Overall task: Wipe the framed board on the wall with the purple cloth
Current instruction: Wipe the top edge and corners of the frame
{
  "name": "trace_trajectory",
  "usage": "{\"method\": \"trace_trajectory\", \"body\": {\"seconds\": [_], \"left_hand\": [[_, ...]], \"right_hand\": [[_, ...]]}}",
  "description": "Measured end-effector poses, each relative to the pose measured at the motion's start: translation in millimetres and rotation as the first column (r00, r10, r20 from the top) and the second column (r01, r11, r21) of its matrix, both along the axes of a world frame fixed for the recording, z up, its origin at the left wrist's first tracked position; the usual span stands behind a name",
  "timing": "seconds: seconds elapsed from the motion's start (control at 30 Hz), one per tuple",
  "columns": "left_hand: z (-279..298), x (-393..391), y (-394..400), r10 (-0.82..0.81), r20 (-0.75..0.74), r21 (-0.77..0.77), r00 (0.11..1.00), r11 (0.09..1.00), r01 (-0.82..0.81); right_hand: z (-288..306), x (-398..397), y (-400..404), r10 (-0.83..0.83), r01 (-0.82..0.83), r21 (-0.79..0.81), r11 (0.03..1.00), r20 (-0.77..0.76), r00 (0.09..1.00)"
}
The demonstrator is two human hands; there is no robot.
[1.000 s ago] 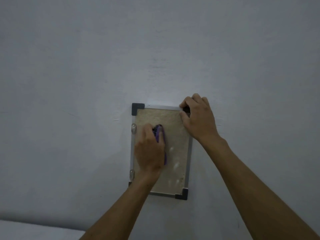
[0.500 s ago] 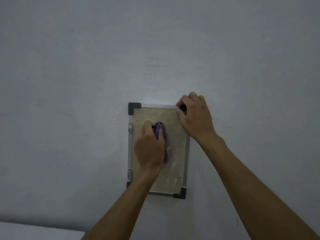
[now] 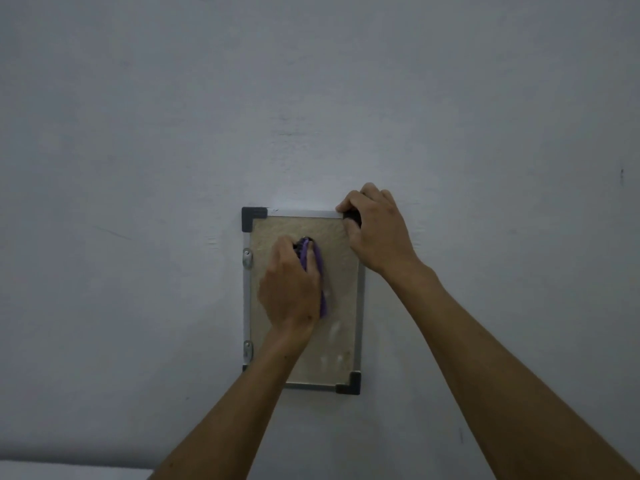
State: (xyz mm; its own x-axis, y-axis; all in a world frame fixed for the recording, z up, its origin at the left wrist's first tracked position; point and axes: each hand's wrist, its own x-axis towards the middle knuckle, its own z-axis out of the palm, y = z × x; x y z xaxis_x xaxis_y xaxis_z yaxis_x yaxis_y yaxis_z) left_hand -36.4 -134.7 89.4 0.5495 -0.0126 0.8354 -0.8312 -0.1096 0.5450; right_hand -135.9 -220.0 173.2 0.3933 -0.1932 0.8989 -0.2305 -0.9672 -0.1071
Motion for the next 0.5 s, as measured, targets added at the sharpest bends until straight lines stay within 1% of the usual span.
{"method": "trace_trajectory", "body": {"seconds": [0.03,0.13,0.17,0.2,0.23,0.33,0.37,0.43,0.47,0.5], "left_hand": [[1.8,3.4,3.8,0.007,-0.002,-0.009,1.000,1.000,-0.007],[10.0,9.6,8.1,0.054,-0.119,-0.092,0.991,0.994,-0.065],[11.5,7.6,6.8,0.061,-0.136,-0.104,0.989,0.992,-0.076],[12.0,4.0,5.4,0.057,-0.115,-0.102,0.992,0.992,-0.069],[10.4,-0.4,3.9,0.043,-0.056,-0.073,0.997,0.996,-0.047],[1.2,-9.0,2.3,-0.018,0.184,0.135,0.983,0.991,-0.007],[0.5,-8.4,4.1,-0.030,0.238,0.180,0.971,0.984,-0.014],[5.0,-3.2,8.0,-0.021,0.280,0.199,0.960,0.979,-0.036],[8.5,0.7,10.7,0.007,0.262,0.167,0.965,0.985,-0.052],[11.1,6.6,14.4,0.034,0.200,0.116,0.979,0.992,-0.058]], "right_hand": [[0.5,-1.5,0.4,0.000,0.000,-0.001,1.000,-0.003,1.000],[0.8,-3.6,1.5,0.005,-0.005,0.002,1.000,-0.012,1.000],[1.0,-3.7,1.5,0.003,-0.003,0.002,1.000,-0.018,1.000],[1.5,-3.7,1.7,0.000,0.000,0.004,1.000,-0.022,1.000],[1.5,-3.6,1.8,-0.003,0.003,0.006,1.000,-0.023,1.000],[2.1,-3.7,2.4,-0.007,0.007,0.010,1.000,-0.017,1.000],[2.3,-4.0,3.2,-0.006,0.006,0.011,1.000,-0.023,1.000],[2.3,-5.8,4.1,-0.002,0.002,0.010,1.000,-0.040,0.999],[2.9,-7.5,4.2,0.002,-0.002,0.013,1.000,-0.045,0.999],[2.7,-8.0,4.6,0.009,-0.008,0.017,1.000,-0.047,0.999]]}}
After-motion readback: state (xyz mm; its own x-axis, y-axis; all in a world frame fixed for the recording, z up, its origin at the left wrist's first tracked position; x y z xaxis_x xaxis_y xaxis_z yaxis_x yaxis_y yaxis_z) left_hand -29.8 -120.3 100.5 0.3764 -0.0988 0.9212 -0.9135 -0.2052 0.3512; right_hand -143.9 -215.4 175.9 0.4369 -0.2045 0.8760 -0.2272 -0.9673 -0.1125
